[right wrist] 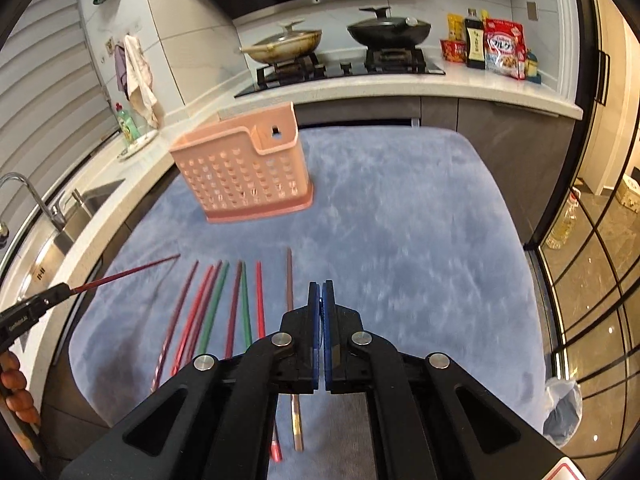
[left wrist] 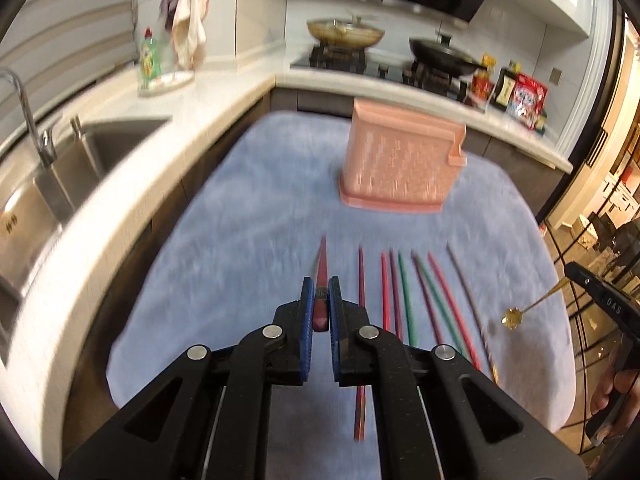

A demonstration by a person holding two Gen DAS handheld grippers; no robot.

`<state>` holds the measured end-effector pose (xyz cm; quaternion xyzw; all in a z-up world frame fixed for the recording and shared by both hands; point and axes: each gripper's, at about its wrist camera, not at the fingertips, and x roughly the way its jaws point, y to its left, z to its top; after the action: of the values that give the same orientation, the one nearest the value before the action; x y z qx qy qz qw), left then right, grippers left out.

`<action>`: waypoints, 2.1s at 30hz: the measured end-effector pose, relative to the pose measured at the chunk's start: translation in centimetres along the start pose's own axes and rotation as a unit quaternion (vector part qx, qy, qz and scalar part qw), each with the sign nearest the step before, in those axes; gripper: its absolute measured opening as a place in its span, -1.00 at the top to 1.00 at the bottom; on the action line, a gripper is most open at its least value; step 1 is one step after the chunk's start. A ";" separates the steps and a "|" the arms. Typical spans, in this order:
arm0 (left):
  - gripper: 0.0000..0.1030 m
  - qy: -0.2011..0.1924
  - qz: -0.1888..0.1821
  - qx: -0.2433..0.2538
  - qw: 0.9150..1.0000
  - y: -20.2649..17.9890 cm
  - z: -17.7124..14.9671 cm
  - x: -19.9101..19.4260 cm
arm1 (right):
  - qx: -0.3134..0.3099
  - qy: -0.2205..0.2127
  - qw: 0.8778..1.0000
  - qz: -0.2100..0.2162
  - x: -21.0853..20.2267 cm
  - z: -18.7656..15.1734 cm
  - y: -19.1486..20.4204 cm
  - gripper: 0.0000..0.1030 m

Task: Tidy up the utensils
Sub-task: 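Lift and carry the chopstick and spoon with both tools over the pink holder, then open both tools to drop the chopstick and spoon into the holder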

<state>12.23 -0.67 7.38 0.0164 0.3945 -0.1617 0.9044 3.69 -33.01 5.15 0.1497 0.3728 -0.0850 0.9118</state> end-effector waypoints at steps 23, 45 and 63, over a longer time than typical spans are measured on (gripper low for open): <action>0.87 -0.217 -0.012 -0.009 0.976 -2.7 22.3 -4.5 | 0.037 -0.092 0.994 0.048 5.5 17.6 1.6 0.97; 0.86 -0.148 -0.016 0.000 0.989 -5.0 22.9 7.8 | 0.023 -0.037 0.998 0.045 14.1 17.4 2.7 0.94; -0.01 -0.142 0.021 -0.014 0.990 -3.0 18.4 3.8 | 0.012 -0.075 0.996 0.036 7.0 14.7 2.9 0.18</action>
<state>26.75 -7.51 17.56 -0.0111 0.2638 -0.1382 0.9546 18.98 -35.50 10.79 0.1670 0.2965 -0.0672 0.9379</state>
